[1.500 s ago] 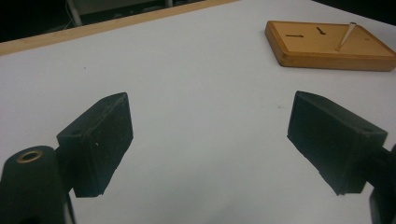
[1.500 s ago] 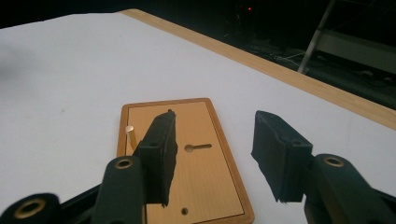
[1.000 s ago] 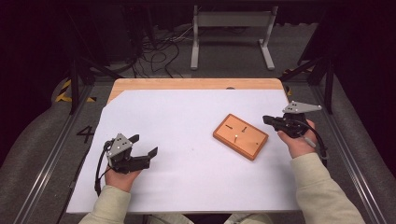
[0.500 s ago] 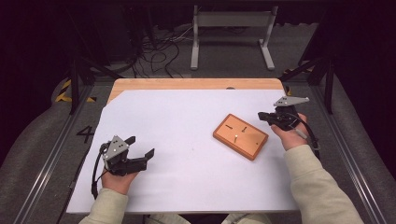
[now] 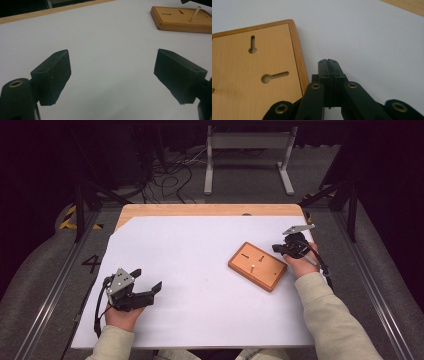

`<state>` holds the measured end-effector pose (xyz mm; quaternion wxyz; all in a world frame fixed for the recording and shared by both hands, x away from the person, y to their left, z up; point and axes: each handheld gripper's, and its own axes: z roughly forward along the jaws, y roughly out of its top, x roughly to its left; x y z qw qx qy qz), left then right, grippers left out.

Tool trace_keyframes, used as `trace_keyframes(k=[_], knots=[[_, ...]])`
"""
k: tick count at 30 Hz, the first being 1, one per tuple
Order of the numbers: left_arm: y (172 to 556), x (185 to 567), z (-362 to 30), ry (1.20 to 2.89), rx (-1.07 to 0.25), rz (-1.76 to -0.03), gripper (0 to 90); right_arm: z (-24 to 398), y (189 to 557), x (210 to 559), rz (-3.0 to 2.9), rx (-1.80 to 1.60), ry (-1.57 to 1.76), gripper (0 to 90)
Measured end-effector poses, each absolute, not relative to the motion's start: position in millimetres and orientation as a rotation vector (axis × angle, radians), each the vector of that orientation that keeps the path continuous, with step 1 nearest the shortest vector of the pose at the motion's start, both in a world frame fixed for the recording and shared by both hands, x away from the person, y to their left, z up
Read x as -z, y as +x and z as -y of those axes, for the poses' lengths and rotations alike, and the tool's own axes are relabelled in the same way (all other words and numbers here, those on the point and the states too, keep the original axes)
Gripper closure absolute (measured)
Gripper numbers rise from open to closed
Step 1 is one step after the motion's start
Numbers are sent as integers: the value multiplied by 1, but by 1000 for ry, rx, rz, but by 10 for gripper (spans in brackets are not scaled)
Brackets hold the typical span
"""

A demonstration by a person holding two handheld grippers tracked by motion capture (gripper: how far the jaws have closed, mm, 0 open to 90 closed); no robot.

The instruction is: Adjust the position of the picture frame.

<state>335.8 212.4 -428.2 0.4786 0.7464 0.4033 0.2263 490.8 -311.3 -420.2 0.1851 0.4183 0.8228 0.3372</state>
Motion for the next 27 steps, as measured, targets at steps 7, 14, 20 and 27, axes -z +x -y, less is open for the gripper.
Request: trace_keyframes(k=[7,14,20,27], knots=[[338,428,-211,1824,-553,-982,144,303,497,430,-2374,-902,1204,900],[340,429,-209,1828,-545,-973,144,291,503,428,-2400,-851,1195,900],[341,429,-208,1829,-542,-972,144,289,506,433,-2413,-828,1189,900],[342,430,-207,1837,-544,-971,144,287,505,433,-2415,-813,1143,900]])
